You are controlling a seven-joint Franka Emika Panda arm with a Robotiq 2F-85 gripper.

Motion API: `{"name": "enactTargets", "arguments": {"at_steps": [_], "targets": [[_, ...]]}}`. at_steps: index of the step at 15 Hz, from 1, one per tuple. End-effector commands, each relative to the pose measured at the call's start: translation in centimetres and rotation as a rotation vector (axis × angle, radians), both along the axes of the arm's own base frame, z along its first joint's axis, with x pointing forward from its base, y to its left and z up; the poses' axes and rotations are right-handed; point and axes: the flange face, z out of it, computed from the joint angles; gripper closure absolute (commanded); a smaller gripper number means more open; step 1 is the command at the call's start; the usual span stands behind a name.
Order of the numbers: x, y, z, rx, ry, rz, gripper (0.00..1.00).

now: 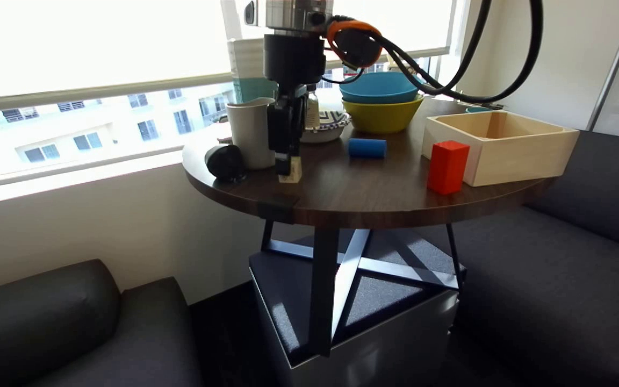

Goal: Flip the orange block over and put the wooden block onto it

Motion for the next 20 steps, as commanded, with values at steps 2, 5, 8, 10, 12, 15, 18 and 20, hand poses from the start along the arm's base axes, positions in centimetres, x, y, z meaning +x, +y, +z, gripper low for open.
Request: {"name": "enactTargets", "arguments": {"at_steps": [2, 5, 8, 10, 12, 15, 18, 20], "targets": [[-1.0, -0.7, 0.8, 0.013, 0.012, -0.036, 0.81], [-1.7, -2.0, 1.7, 0.007, 0.011, -0.059, 0.92], [-3.4, -3.7, 2.9, -0.020, -0.005, -0.055, 0.92], [-5.1, -5.1, 3.9, -0.044, -0.017, -0.050, 0.92], [-7.0, -6.0, 5.2, -0.048, -0.034, -0.035, 0.92], [-10.0, -7.2, 7.0, -0.094, -0.043, 0.028, 0.92], [-12.7, -8.4, 8.0, -0.125, -0.030, 0.094, 0.92], [-14.0, -9.2, 8.2, -0.135, -0.032, 0.153, 0.92]]}}
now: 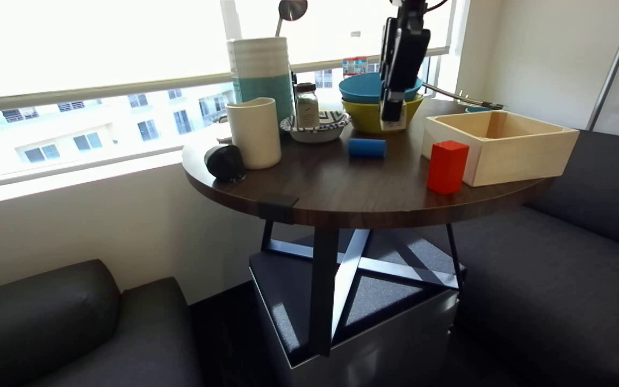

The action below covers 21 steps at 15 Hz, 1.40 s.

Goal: Flip the orange block over and put the wooden block onto it

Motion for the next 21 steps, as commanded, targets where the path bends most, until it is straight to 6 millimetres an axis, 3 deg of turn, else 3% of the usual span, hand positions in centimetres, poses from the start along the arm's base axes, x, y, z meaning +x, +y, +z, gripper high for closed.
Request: {"name": "enactTargets", "arguments": {"at_steps": [1, 8, 21], "targets": [[-3.3, -1.7, 0.5, -0.011, -0.003, 0.096, 0.92], [-5.5, -3.2, 0.0, -0.006, -0.002, 0.261, 0.92], [-5.8, -4.2, -0.9, 0.028, 0.051, 0.410, 0.92]]}}
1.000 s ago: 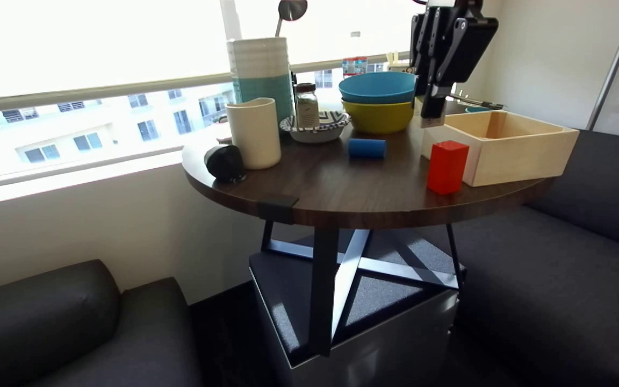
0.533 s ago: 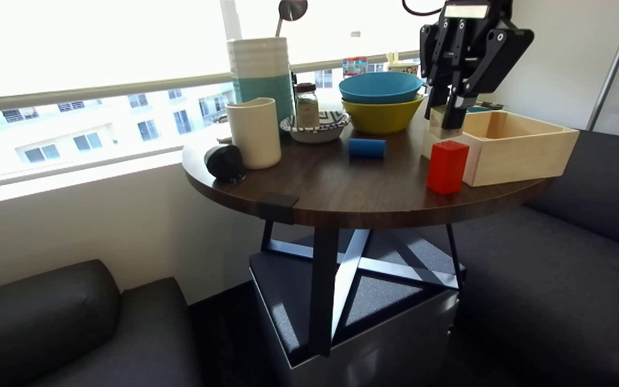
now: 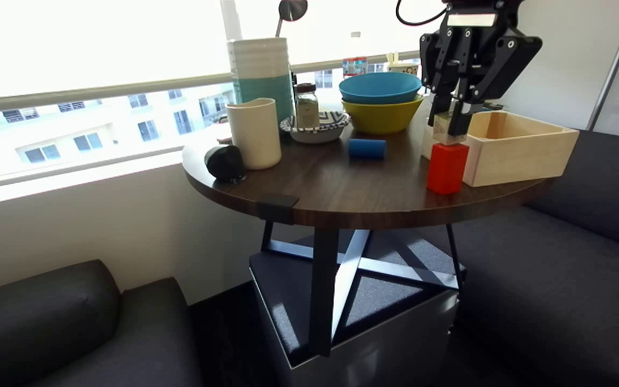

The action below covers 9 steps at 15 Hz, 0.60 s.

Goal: Flip the orange block over and put the wooden block onto it

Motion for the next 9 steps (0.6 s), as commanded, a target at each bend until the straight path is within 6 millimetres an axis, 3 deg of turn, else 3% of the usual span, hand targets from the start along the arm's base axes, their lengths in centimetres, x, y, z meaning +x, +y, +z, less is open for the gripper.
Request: {"name": "enactTargets", "arguments": {"at_steps": [1, 9], "targets": [[-0.85, -0.19, 0.54, 0.050, 0.020, 0.022, 0.92], [-0.98, -0.39, 0.34, 0.061, 0.043, 0.021, 0.92]]}}
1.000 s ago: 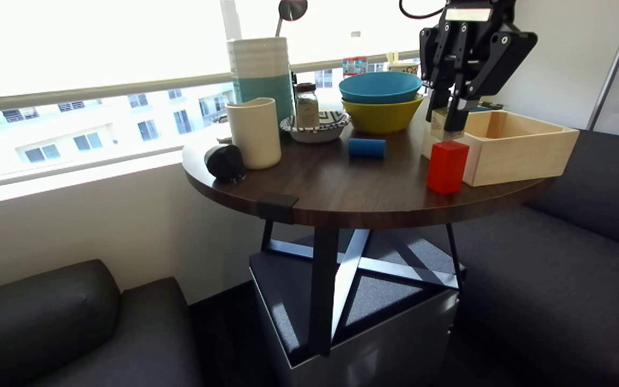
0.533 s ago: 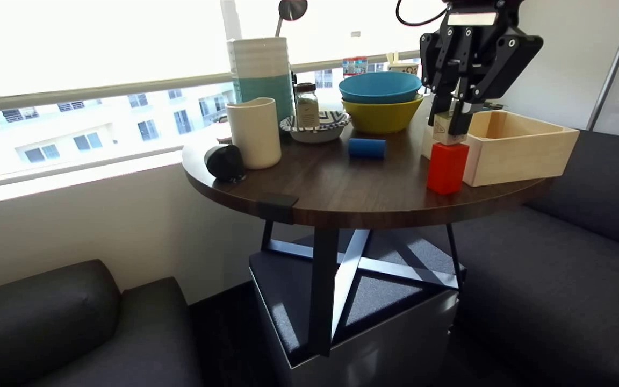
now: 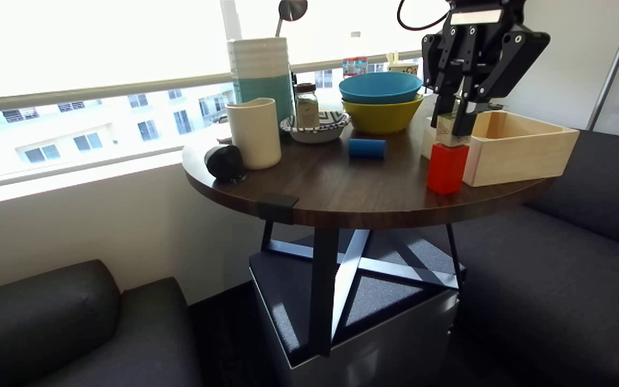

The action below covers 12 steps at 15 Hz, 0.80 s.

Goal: Flip the orange block over and put the wooden block onto it

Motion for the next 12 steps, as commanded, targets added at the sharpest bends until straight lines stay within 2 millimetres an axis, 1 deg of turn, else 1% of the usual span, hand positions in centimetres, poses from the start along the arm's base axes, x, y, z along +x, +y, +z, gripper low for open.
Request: {"name": "enactTargets", "arguments": {"at_steps": [1, 2, 6, 7, 8, 9, 12], "targets": [[-0.7, -0.2, 0.3, 0.032, 0.012, 0.009, 0.42], [-0.6, -0.2, 0.4, 0.036, 0.006, 0.019, 0.41], [-0.7, -0.3, 1.2, 0.051, -0.027, 0.005, 0.13], [-0.7, -0.4, 1.8, 0.071, -0.033, -0.043, 0.05], [-0.8, -0.4, 2.3, 0.091, -0.032, -0.075, 0.01], [-0.8, -0.6, 2.9, 0.109, -0.006, -0.159, 0.00], [-1.4, -0.8, 4.5, 0.105, -0.012, -0.324, 0.00]]}}
